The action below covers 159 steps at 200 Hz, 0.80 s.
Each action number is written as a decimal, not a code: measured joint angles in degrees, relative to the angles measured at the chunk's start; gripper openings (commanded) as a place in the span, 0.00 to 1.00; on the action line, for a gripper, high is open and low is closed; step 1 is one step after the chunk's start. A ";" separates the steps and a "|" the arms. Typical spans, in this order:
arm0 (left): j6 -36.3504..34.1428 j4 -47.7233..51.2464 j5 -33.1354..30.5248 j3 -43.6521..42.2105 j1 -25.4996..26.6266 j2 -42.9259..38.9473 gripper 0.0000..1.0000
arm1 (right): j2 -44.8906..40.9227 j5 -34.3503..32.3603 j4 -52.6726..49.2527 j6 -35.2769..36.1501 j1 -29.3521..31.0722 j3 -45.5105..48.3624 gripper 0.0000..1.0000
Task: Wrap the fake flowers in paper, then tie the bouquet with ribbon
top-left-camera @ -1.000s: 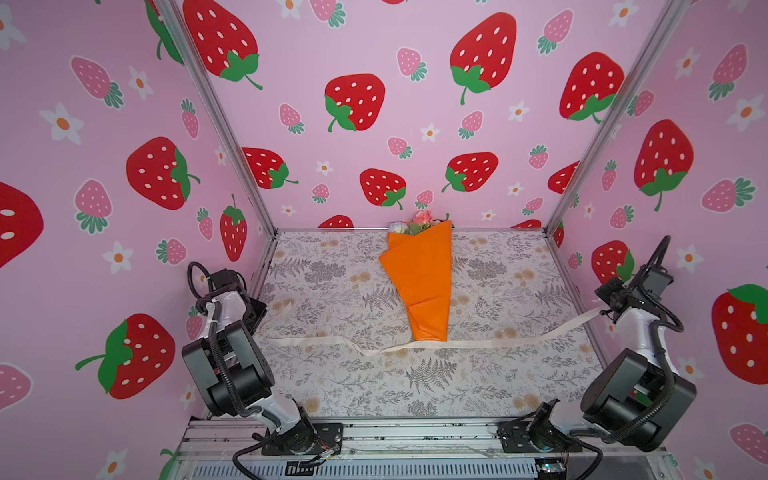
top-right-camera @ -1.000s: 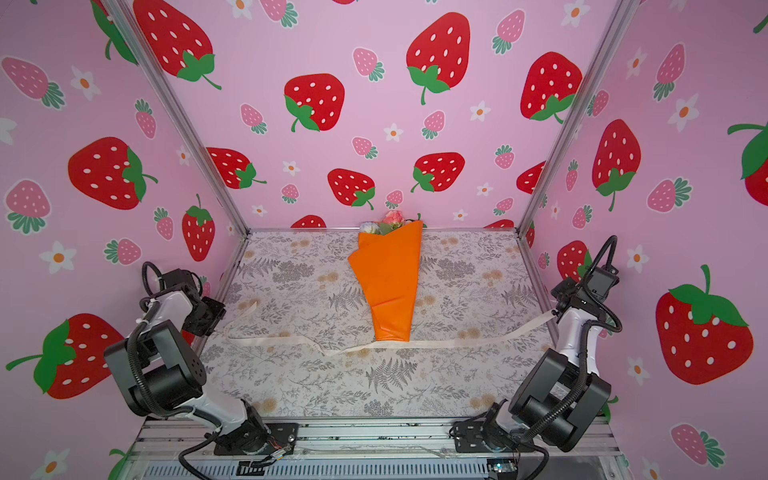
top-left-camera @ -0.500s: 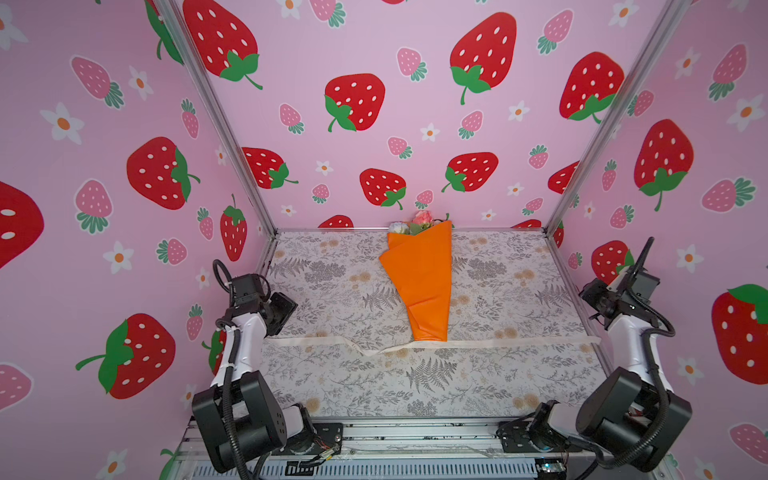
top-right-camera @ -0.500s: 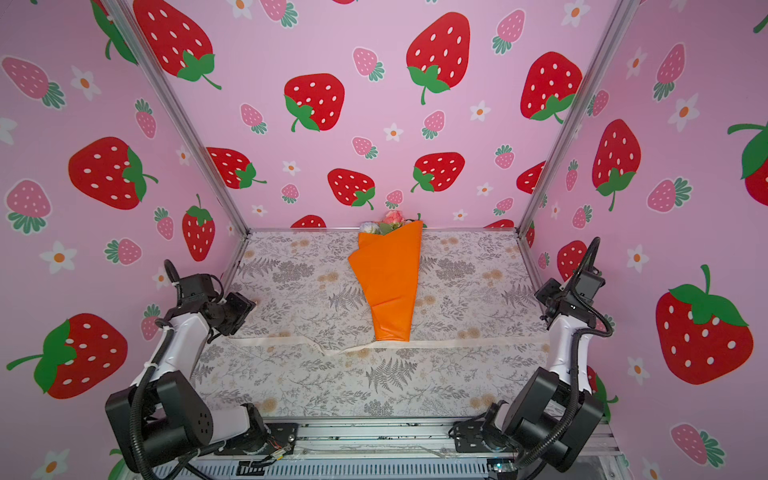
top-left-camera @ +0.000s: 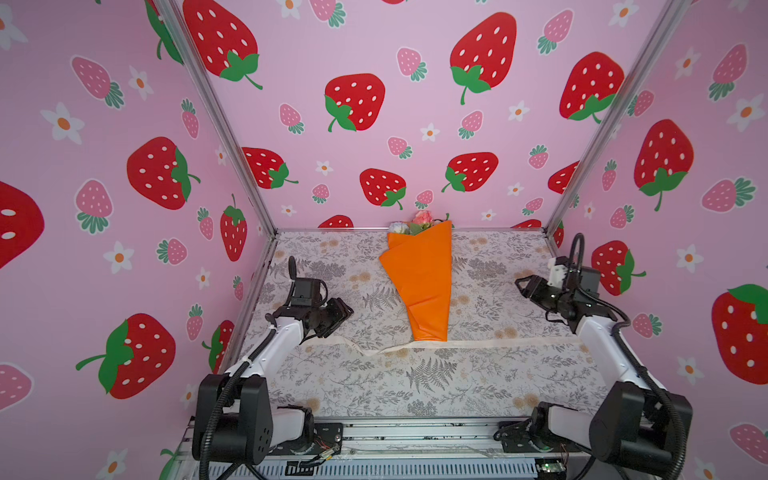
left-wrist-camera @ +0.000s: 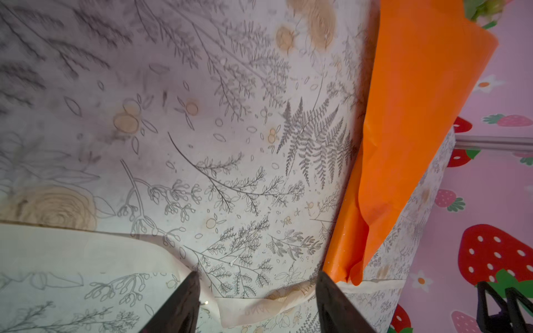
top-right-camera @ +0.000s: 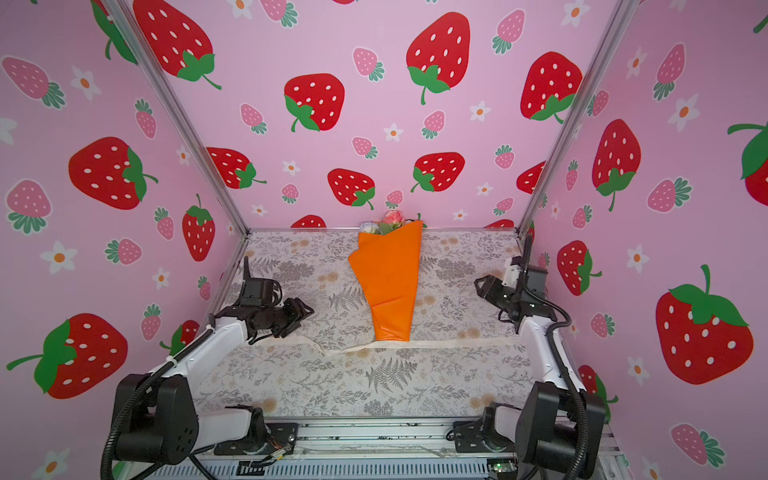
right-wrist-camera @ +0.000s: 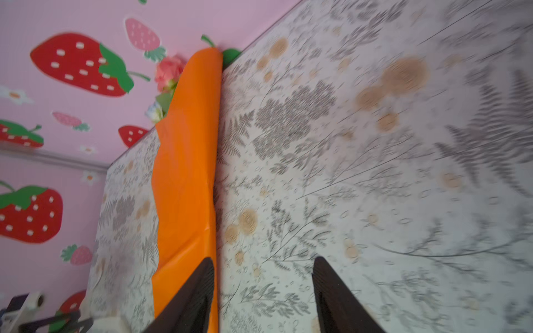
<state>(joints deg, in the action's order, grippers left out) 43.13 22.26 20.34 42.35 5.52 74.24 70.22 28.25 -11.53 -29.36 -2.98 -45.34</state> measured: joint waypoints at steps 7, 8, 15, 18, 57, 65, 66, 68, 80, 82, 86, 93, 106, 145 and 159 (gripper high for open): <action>1.03 0.72 -1.20 -0.83 0.72 -0.17 0.66 | 0.00 0.11 0.09 -0.52 2.36 1.53 0.58; 1.29 0.90 -1.53 -1.03 0.79 -0.22 0.66 | 0.00 0.09 0.13 -0.66 2.75 1.77 0.58; 2.34 1.64 -2.97 -1.95 0.94 -0.57 0.67 | 0.00 -0.07 0.26 -1.03 4.50 3.08 0.58; 2.80 2.03 -3.61 -2.38 0.94 -0.74 0.67 | 0.00 -0.15 0.35 -1.18 4.98 3.61 0.58; 6.64 4.70 -10.54 -5.18 0.61 -1.09 0.67 | -0.22 -1.31 0.44 -3.45 10.25 7.78 0.58; 6.86 4.59 -11.23 -5.11 0.63 -0.52 0.67 | -0.26 -1.55 0.52 -3.67 10.88 7.80 0.58; 6.88 4.57 -11.32 -5.11 0.63 -0.37 0.67 | -0.26 -1.57 0.57 -3.67 10.91 7.80 0.58; 6.88 4.52 -11.39 -5.11 0.63 -0.22 0.67 | -0.26 -1.62 0.61 -3.72 10.97 7.80 0.58; 7.10 4.50 -11.98 -5.01 0.66 1.36 0.66 | -0.28 -1.90 0.98 -3.89 11.56 7.80 0.58; 7.13 4.44 -11.98 -4.98 0.63 1.64 0.66 | -0.28 -1.97 1.03 -3.91 11.63 7.80 0.58; 7.13 4.39 -12.04 -4.94 0.66 2.32 0.65 | -0.28 -2.03 1.11 -3.96 11.80 7.80 0.58; 7.23 4.22 -12.04 -4.87 0.66 3.34 0.63 | -0.28 -2.16 1.20 -4.02 12.00 7.80 0.58; 7.45 3.80 -11.76 -4.13 0.63 5.07 0.60 | -0.28 -2.38 1.25 -4.11 12.26 7.80 0.58; 7.89 0.20 -10.56 -2.34 0.66 8.85 0.30 | -0.09 -2.67 1.44 -4.70 13.46 7.80 0.58; 7.56 -0.42 -10.67 -2.12 0.57 9.75 0.17 | 0.33 -2.56 1.79 -5.03 13.90 7.80 0.58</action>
<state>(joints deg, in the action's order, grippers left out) 50.70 21.85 9.67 40.23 6.09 83.99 70.54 25.69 -9.74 -34.39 10.92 -37.54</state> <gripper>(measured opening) 0.266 0.583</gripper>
